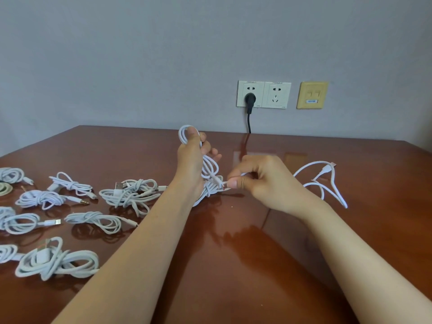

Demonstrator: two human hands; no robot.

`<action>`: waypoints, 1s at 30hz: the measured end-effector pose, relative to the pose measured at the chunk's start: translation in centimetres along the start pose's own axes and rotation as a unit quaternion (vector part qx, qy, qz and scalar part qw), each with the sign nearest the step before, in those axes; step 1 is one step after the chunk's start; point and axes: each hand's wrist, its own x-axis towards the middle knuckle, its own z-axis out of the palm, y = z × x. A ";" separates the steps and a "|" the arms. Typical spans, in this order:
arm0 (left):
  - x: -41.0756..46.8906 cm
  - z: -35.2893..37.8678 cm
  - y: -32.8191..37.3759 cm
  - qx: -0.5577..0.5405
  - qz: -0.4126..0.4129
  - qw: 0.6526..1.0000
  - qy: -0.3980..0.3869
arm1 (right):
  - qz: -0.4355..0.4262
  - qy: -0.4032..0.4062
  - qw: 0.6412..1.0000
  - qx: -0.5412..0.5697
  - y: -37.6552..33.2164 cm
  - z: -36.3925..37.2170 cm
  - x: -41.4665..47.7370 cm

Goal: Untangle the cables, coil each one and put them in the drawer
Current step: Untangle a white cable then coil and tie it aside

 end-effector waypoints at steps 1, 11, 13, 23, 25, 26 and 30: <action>0.0 0.0 0.0 0.003 -0.003 1.000 -0.004 | -0.003 0.000 1.000 0.005 0.0 -0.1 0.0; -0.4 0.5 -0.3 0.055 -0.068 0.995 -0.054 | 0.009 0.033 0.999 0.014 -0.1 -1.2 0.0; -0.7 0.5 -0.5 0.092 -0.057 0.992 -0.058 | 0.011 0.025 1.000 0.007 -0.1 -1.1 0.1; -2.8 1.3 -1.3 0.311 -0.124 0.925 -0.182 | 0.023 0.036 0.999 0.028 0.1 -1.1 -0.2; -2.8 1.3 -1.5 0.282 -0.151 0.922 -0.216 | 0.023 0.042 0.998 0.036 0.0 -1.2 -0.3; -2.8 1.3 -1.5 0.267 -0.165 0.921 -0.232 | 0.019 0.048 0.998 0.032 0.0 -1.2 -0.3; -3.1 1.4 -1.3 0.260 -0.204 0.899 -0.286 | 0.010 0.072 0.996 0.047 0.7 -1.3 -0.2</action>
